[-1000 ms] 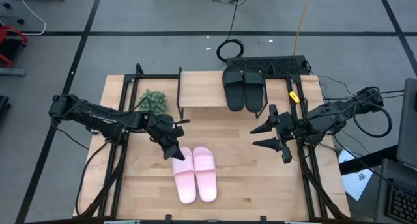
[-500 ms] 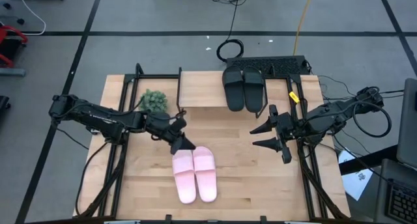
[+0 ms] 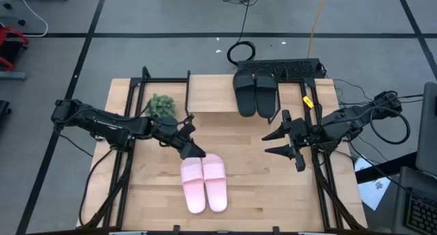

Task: Pick and place slides into the shelf
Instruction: Put the left pink slipper on the shelf

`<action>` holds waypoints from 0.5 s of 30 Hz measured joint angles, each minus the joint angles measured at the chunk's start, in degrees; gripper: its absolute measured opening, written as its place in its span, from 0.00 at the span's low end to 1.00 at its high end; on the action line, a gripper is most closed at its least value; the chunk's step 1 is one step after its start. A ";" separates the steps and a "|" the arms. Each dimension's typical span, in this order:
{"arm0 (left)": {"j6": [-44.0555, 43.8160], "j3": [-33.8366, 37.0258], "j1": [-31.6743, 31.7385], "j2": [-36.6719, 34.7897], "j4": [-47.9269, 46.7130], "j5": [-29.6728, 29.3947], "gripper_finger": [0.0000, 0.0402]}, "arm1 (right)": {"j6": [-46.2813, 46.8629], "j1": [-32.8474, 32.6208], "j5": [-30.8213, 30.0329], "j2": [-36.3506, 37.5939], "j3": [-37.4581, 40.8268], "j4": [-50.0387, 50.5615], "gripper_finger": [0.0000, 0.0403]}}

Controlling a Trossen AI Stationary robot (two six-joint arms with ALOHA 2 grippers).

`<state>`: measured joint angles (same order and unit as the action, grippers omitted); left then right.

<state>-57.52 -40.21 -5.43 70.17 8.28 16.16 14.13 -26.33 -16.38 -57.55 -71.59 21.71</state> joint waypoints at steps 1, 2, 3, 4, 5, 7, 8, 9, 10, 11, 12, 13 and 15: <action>1.65 0.00 -0.02 0.00 -0.19 0.00 0.42 | 0.01 0.00 0.00 -0.01 0.00 0.00 0.40; 3.22 0.00 -0.14 0.00 -0.59 0.03 0.46 | 0.00 0.00 0.02 0.00 0.00 0.00 0.40; 4.64 0.00 -0.30 0.00 -1.11 0.06 0.49 | 0.00 0.00 0.05 0.00 0.00 0.00 0.40; 5.34 -0.01 -0.38 0.00 -1.93 0.17 0.52 | 0.09 0.00 0.13 0.01 0.00 0.00 0.40; 5.46 -0.02 -0.45 0.00 -3.20 0.54 0.55 | 0.15 0.00 0.13 0.01 0.00 0.00 0.40; 5.31 -0.04 -0.41 0.00 -7.09 3.31 0.58 | 0.15 0.00 0.17 -0.01 0.00 0.01 0.40; 4.97 -0.04 -0.28 0.00 -9.56 5.10 0.58 | 0.15 0.00 0.17 0.00 0.00 0.02 0.40; 4.82 -0.04 -0.22 0.00 -11.86 6.76 0.59 | 0.15 0.00 0.17 0.00 0.00 0.01 0.40; 4.70 -0.04 -0.24 0.00 -13.74 8.48 0.59 | 0.15 0.00 0.17 0.01 0.00 0.02 0.40; 4.99 -0.04 -0.24 0.00 -15.19 10.03 0.59 | 0.15 0.00 0.17 0.01 0.00 0.00 0.40; 5.48 -0.04 -0.22 0.00 -16.14 11.13 0.59 | 0.15 0.00 0.17 0.00 0.00 0.00 0.40; 6.00 -0.04 -0.22 0.00 -16.57 11.92 0.59 | 0.15 0.00 0.17 -0.01 0.00 0.00 0.40; 7.16 -0.04 -0.24 0.00 -16.61 12.64 0.59 | 0.15 0.00 0.20 0.01 0.00 -0.04 0.40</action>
<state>-50.37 -40.25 -5.67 70.17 -8.34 28.80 14.28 -26.33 -16.19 -57.54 -71.59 21.68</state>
